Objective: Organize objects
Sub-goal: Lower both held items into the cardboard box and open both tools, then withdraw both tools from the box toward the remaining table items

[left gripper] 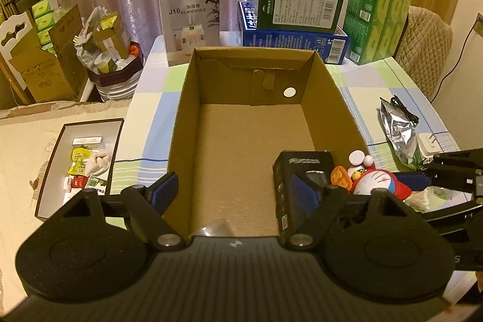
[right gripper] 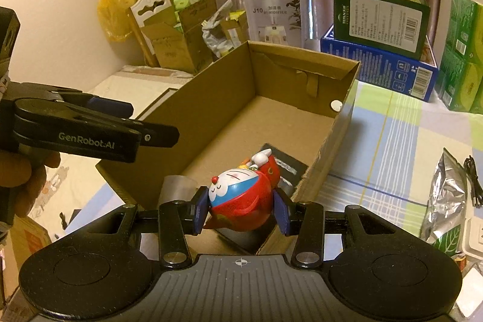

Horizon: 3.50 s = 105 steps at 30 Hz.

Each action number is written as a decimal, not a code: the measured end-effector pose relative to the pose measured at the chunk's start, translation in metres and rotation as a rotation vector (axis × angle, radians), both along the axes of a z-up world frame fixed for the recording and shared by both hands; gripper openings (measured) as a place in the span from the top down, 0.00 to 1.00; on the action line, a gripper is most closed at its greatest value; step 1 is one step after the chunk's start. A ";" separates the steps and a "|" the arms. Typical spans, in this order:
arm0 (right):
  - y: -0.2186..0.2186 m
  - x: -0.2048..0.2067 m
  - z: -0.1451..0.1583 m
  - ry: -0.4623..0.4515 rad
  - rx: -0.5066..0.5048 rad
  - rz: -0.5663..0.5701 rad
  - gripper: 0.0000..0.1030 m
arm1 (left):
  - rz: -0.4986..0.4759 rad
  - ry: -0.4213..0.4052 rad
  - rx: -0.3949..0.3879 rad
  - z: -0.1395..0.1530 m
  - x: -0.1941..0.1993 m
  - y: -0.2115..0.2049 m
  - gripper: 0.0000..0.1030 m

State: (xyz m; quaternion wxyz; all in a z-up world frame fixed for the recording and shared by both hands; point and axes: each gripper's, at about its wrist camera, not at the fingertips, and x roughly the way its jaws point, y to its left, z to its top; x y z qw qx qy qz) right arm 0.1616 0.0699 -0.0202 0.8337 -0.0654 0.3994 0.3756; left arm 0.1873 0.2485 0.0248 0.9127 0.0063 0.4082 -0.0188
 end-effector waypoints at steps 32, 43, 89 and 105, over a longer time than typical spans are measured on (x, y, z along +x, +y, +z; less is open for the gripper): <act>-0.048 -0.011 0.019 -0.038 0.047 -0.097 0.31 | 0.026 -0.020 -0.025 0.014 -0.028 -0.008 0.18; -0.096 -0.059 0.043 -0.097 0.046 -0.158 0.31 | 0.021 -0.053 -0.043 0.037 -0.072 -0.040 0.13; -0.313 -0.142 0.041 -0.078 0.005 -0.572 0.31 | -0.133 -0.063 -0.110 0.023 -0.157 -0.206 0.01; -0.323 -0.128 0.022 -0.048 -0.005 -0.565 0.31 | -0.180 -0.008 -0.084 -0.001 -0.142 -0.228 0.01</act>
